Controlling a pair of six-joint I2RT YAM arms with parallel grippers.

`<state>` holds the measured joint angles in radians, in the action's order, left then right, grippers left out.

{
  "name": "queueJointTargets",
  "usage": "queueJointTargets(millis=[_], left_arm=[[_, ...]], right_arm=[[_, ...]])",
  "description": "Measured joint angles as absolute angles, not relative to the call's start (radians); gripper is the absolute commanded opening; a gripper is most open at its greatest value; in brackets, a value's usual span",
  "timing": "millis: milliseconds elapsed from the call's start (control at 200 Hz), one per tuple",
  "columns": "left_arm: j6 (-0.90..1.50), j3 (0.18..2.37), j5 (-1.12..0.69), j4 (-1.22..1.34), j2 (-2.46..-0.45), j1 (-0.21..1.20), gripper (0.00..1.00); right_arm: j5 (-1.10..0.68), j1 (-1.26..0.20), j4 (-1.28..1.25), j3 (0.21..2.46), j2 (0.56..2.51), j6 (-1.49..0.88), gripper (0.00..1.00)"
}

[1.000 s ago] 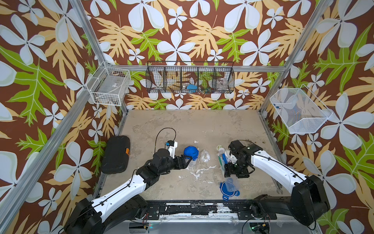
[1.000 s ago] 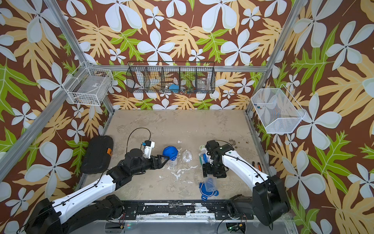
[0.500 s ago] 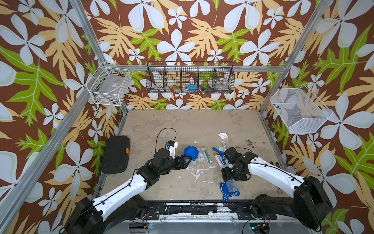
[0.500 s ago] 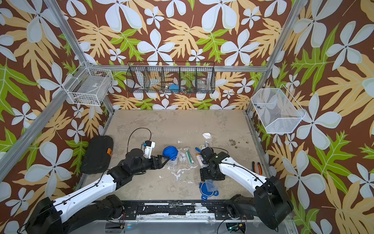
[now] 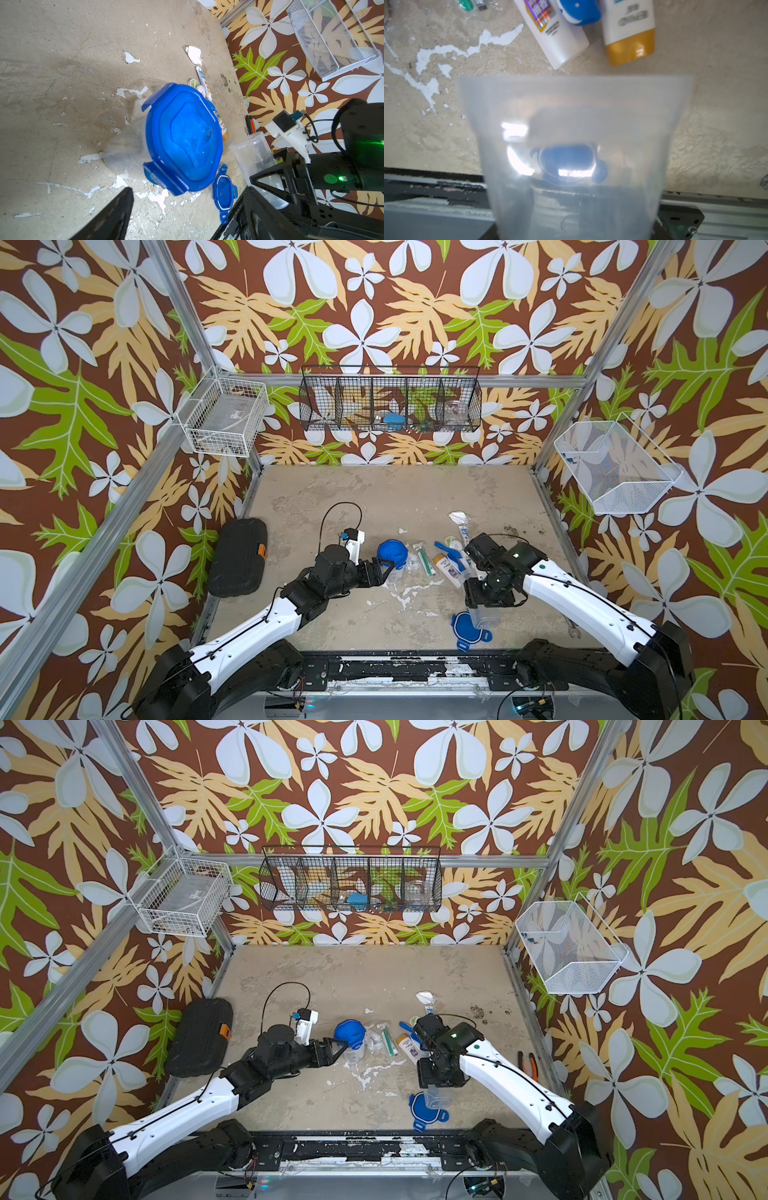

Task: Take out toiletry kits
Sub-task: Place the container at the center of the board.

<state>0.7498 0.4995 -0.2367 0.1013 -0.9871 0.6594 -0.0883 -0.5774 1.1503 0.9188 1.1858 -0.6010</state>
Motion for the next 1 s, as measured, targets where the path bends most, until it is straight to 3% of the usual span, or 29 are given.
queueJointTargets(millis=[300,656,1001], left_arm=[[0.753,0.515,-0.237,0.099,-0.974,0.659,0.86],[0.754,0.568,-0.158,-0.001,-0.925,0.652,0.87],[0.764,0.607,-0.162,-0.044,-0.951,0.645,0.86]], right_arm=[[-0.16,-0.569,1.207,1.045,1.232,-0.598,0.65],[-0.363,-0.574,0.631,1.21,1.56,-0.642,0.66],[-0.362,-0.535,0.373,1.369,1.807,-0.64,0.65]])
